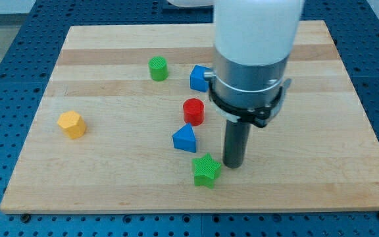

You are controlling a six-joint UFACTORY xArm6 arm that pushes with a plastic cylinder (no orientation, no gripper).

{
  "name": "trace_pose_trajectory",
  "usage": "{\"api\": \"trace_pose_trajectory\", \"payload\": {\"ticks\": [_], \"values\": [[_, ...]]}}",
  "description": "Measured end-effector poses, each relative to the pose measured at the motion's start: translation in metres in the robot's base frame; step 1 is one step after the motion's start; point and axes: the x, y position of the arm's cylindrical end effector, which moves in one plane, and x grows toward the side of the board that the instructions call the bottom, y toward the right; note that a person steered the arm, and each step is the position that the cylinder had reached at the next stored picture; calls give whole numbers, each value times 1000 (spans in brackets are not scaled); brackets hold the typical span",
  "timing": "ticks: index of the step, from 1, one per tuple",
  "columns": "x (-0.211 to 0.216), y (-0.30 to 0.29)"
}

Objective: Slightly push the green star to the left

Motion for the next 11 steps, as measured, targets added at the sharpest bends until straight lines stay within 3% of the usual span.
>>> {"api": "trace_pose_trajectory", "payload": {"ticks": [2,4,9,11], "values": [[25,-7],[4,-13],[11,-36],[-49,-3]]}}
